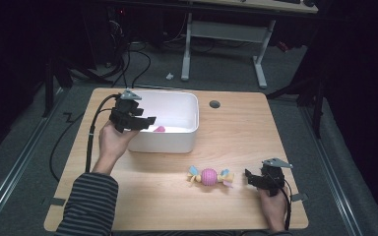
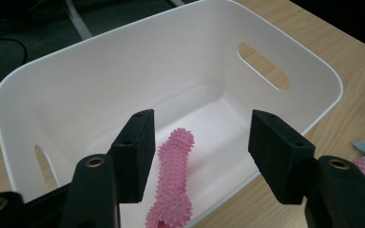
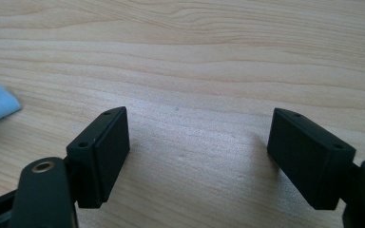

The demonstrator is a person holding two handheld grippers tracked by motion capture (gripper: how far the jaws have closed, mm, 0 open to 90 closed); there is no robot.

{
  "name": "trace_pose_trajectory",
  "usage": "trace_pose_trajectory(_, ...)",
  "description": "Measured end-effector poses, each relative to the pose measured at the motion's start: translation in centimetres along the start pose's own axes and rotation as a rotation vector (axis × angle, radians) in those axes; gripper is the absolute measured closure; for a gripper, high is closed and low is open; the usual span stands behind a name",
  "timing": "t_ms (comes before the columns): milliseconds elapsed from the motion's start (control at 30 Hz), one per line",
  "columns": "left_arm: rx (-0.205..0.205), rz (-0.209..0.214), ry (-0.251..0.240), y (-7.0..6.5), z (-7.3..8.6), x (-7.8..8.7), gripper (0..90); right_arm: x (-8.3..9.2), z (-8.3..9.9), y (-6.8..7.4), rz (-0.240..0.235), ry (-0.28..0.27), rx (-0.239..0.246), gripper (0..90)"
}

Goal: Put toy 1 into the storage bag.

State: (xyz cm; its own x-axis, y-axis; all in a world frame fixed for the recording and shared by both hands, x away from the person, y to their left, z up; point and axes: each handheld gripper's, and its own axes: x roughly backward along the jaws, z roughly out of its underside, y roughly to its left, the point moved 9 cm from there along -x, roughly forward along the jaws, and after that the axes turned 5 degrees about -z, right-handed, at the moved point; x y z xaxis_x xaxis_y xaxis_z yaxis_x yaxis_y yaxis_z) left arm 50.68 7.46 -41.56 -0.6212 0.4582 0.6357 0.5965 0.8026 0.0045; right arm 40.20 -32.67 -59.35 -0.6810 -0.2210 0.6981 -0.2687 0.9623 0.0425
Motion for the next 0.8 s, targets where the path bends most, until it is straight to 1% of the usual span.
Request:
trace_pose_trajectory(167, 0.012, -0.002, -0.025, 0.2, 0.6, 1.2, 41.8, 0.0, 0.0, 0.0, 0.000, 0.000, 0.000, 21.7)
trace_pose_trajectory(300, 0.029, 0.009, -0.038, 0.2, 1.2, 2.0, 41.2, 0.0, 0.0, 0.0, 0.000, 0.000, -0.001, 21.7)
trace_pose_trajectory(467, 0.011, 0.006, -0.044, -0.1, 2.0, 2.9, 40.8, 0.0, 0.0, 0.0, 0.000, 0.000, 0.000, 21.7)
trace_pose_trajectory(567, -0.004, -0.008, -0.037, -0.1, 2.4, 3.3, 40.3, 0.0, 0.0, 0.0, 0.000, 0.000, 0.000, 21.7)
trace_pose_trajectory(667, -0.002, 0.005, -0.040, -0.4, 2.9, 3.6, 39.8, 0.0, 0.0, 0.0, 0.000, 0.000, -0.001, 21.7)
trace_pose_trajectory(800, 0.000, 0.012, -0.051, -0.7, 3.5, 4.0, 39.3, 0.0, 0.0, 0.0, 0.001, 0.000, -0.001, 21.7)
